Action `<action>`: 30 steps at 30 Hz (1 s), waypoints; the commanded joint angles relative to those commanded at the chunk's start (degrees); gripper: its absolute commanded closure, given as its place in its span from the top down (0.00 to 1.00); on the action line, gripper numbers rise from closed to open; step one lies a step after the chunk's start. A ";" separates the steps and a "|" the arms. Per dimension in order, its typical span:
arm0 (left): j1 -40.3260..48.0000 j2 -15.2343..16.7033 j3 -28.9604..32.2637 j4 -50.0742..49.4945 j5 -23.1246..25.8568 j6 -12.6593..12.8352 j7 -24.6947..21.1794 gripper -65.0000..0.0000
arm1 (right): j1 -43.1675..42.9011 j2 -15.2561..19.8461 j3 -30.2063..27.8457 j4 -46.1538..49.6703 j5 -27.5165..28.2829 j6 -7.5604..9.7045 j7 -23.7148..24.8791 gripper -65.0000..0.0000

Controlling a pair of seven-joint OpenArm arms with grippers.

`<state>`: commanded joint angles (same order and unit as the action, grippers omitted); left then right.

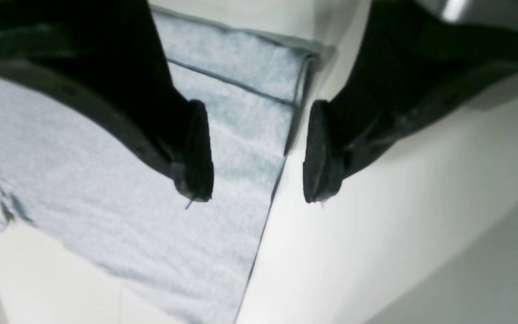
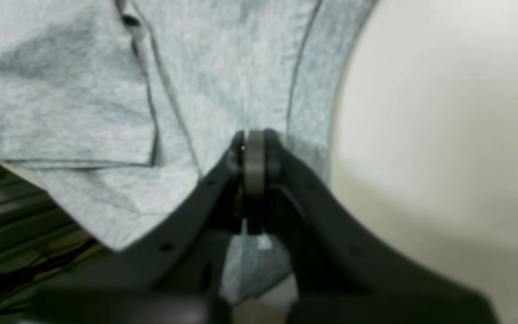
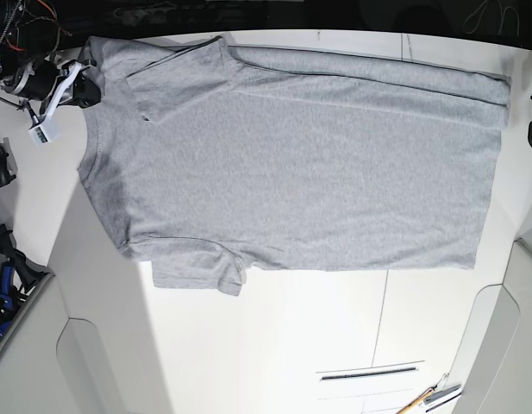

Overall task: Fold the T-shirt properly
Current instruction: 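Move both grippers to the shirt's hem edge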

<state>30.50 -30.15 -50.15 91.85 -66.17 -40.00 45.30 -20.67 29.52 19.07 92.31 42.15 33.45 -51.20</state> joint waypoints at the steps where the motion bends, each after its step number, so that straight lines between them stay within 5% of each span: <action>1: -0.02 0.00 0.00 0.00 -0.11 0.00 0.02 0.55 | 0.00 0.00 0.00 -0.17 0.02 0.00 0.00 0.00; 10: -0.02 0.00 0.00 0.00 -0.94 0.00 0.68 0.55 | 2.97 0.35 0.00 -11.85 -2.12 0.00 2.80 0.00; 16: 0.00 0.00 0.00 0.00 -2.43 0.00 1.79 0.55 | 4.96 3.89 0.00 -12.17 -1.84 -0.24 2.82 0.00; 21: -0.02 -0.02 0.00 0.00 -3.98 0.00 1.90 0.55 | 5.07 7.63 0.46 -12.02 3.39 -0.24 3.02 0.00; 27: -0.46 -0.07 0.00 0.00 -4.72 0.00 1.77 0.55 | 6.16 7.45 6.38 -8.66 8.94 -0.17 3.26 0.00; 30: -2.27 -0.04 0.00 0.00 -3.30 0.00 1.66 0.55 | 9.88 7.45 8.70 -8.50 8.87 -0.20 3.28 0.18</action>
<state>28.23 -30.20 -50.15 91.85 -69.47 -40.00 46.96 -10.79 36.97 27.77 83.81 51.03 33.26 -47.92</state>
